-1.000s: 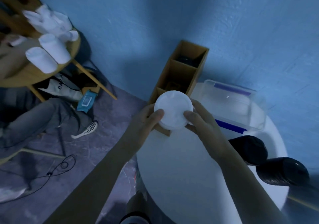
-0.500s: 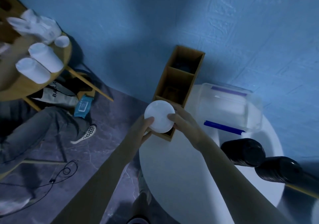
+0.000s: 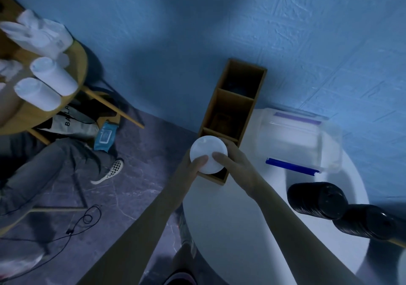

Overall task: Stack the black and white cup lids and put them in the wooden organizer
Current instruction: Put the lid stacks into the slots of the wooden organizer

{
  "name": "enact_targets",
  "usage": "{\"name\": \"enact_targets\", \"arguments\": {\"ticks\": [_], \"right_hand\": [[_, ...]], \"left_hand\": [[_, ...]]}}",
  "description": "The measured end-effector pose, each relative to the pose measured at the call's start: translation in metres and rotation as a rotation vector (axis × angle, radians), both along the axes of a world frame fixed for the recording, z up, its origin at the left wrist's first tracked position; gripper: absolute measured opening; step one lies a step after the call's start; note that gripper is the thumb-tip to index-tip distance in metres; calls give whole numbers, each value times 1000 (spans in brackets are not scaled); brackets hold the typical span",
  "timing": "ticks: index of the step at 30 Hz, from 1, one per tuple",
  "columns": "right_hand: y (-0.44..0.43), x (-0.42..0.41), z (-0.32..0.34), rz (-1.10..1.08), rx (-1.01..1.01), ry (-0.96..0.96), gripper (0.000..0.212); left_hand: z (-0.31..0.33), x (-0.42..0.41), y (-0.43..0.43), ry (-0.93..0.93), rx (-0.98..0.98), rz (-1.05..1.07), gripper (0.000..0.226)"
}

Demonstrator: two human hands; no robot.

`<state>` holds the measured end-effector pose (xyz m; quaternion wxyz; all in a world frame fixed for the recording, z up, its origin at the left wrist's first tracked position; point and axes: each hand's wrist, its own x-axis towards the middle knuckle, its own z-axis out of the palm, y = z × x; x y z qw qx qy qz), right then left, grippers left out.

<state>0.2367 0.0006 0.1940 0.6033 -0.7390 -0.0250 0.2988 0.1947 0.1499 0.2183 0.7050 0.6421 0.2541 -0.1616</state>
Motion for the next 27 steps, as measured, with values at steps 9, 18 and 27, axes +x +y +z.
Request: {"name": "enact_targets", "arguments": {"ticks": [9,18,27], "right_hand": [[-6,12,-9,116,-184,-38,73],[-4,10,-13,37,-452,-208,47],[-2,12,-13,8,-558,-275,47]], "left_hand": [[-26,5,5,-41,87,-26,101],[-43,12,18,-23,191,-186,28],[-43,9,15,-110,394,-173,51]]}}
